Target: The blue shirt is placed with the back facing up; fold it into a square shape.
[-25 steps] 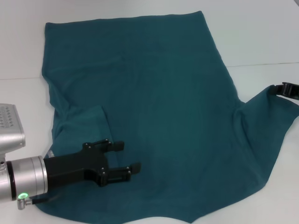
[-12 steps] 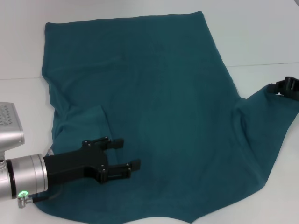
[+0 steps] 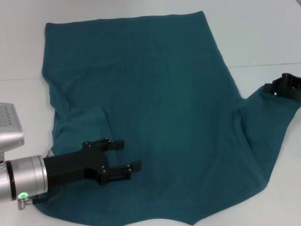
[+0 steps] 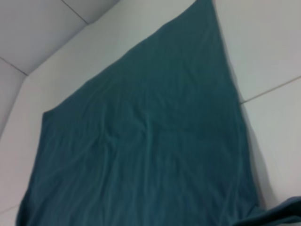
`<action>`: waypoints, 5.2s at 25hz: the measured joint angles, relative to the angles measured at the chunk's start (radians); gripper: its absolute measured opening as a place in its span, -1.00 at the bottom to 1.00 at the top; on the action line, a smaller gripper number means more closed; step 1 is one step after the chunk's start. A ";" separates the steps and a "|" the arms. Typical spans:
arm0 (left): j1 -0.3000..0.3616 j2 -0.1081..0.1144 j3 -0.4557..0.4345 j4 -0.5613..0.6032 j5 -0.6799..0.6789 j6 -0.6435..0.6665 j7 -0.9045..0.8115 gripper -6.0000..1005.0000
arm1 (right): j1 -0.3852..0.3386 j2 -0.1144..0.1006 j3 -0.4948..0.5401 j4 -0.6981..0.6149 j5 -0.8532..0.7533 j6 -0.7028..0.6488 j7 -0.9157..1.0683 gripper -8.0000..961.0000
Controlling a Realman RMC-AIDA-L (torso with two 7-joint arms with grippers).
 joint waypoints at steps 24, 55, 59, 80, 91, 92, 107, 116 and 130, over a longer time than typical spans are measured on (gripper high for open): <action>-0.002 0.002 -0.002 0.000 0.000 0.000 -0.001 0.69 | -0.017 -0.009 0.005 0.000 0.055 -0.024 0.021 -0.97; -0.001 -0.001 -0.002 -0.012 0.000 -0.001 -0.026 0.69 | -0.069 0.031 -0.030 -0.115 -0.015 0.026 -0.217 -0.95; -0.001 -0.001 -0.002 -0.012 0.000 -0.001 -0.027 0.69 | -0.058 0.035 -0.069 -0.117 -0.015 0.019 -0.209 -0.93; -0.001 -0.001 -0.003 -0.012 -0.014 -0.006 -0.038 0.69 | 0.063 0.085 -0.153 -0.107 -0.066 0.029 -0.146 -0.85; -0.004 -0.001 -0.003 -0.013 -0.015 -0.017 -0.037 0.69 | 0.099 0.109 -0.159 -0.026 -0.063 0.089 -0.061 -0.80; -0.003 -0.001 -0.003 -0.013 -0.015 -0.017 -0.037 0.69 | 0.105 0.110 -0.159 -0.009 -0.062 0.100 -0.060 -0.80; 0.005 0.000 -0.003 -0.014 -0.012 -0.020 -0.033 0.69 | 0.113 0.135 -0.157 0.031 0.091 0.085 -0.096 -0.74; 0.008 0.000 -0.003 -0.014 -0.012 -0.020 -0.032 0.69 | 0.100 0.115 -0.155 0.036 0.101 0.067 -0.092 -0.04; 0.008 0.000 0.001 -0.014 -0.006 -0.020 -0.034 0.69 | -0.032 0.000 -0.152 0.033 0.038 -0.071 0.039 0.48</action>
